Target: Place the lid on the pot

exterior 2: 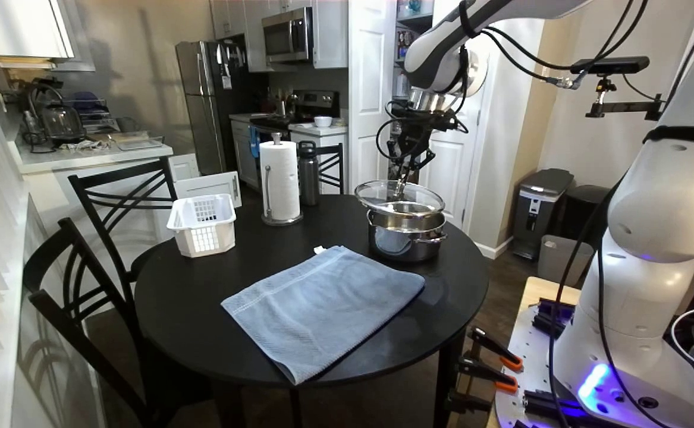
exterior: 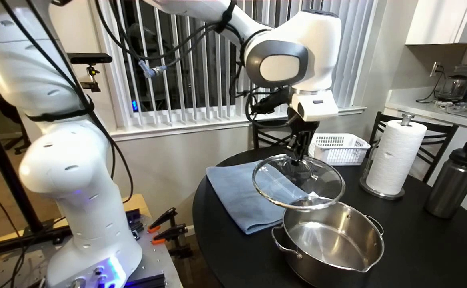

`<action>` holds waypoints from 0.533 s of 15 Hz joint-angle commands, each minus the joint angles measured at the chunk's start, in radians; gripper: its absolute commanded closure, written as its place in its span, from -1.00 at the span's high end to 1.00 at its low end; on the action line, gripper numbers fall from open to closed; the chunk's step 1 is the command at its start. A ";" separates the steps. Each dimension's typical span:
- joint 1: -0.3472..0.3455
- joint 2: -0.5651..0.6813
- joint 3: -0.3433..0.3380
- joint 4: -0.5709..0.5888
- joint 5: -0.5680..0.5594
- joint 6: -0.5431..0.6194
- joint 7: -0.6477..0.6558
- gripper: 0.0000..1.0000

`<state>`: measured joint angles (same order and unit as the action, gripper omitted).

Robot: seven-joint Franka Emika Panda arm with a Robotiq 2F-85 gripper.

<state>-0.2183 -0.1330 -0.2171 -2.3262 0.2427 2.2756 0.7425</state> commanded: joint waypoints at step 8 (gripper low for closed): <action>-0.033 0.373 -0.054 0.350 0.058 -0.072 0.046 -0.91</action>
<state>-0.2474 0.1672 -0.2674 -2.0767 0.2941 2.2519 0.7564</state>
